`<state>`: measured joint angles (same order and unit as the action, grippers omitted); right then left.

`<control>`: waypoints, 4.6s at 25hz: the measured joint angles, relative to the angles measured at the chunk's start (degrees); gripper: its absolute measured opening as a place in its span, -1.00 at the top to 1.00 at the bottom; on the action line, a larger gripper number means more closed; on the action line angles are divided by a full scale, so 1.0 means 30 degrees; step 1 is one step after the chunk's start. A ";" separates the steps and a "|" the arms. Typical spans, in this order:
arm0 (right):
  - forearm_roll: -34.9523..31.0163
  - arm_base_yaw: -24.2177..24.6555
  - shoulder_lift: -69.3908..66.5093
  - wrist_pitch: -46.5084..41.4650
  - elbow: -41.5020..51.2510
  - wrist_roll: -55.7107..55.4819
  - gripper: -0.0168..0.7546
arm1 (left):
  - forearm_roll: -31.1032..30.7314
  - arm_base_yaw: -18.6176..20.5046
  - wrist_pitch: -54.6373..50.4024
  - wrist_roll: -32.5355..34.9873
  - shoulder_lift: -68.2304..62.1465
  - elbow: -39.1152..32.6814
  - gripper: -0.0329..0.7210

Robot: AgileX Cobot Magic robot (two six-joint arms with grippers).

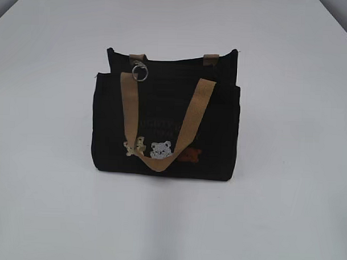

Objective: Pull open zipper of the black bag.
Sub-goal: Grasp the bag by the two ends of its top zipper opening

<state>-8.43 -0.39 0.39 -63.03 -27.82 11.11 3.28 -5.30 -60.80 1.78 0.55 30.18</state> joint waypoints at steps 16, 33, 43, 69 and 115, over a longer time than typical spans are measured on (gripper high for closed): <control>-0.0149 0.0000 0.0000 0.0000 0.0000 0.0000 0.23 | 2.2096 0.0000 1.0716 3.0195 -1.5749 0.0631 0.23; -0.1264 0.0000 -0.0447 0.0019 -0.0038 0.1316 0.23 | 3.1011 -0.0919 0.6170 4.2982 -3.2822 0.5244 -0.19; -1.4031 -0.0215 -1.4072 0.6477 -0.2496 1.5685 0.23 | 3.0432 -0.3273 0.8694 4.3070 -3.3559 0.6342 0.74; -1.8120 -0.7335 -3.6251 0.8243 -1.7022 0.8633 0.23 | 3.0528 -0.3329 0.8735 4.3070 -3.3538 0.6357 0.74; -1.5537 -0.2086 -3.4915 0.3503 -1.7161 0.6804 0.96 | 3.0504 -0.3350 0.8613 4.3077 -3.3538 0.6357 0.74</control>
<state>-55.05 -6.65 -104.36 -52.52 -79.31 31.53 94.79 -15.35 -34.96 131.01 -100.06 49.25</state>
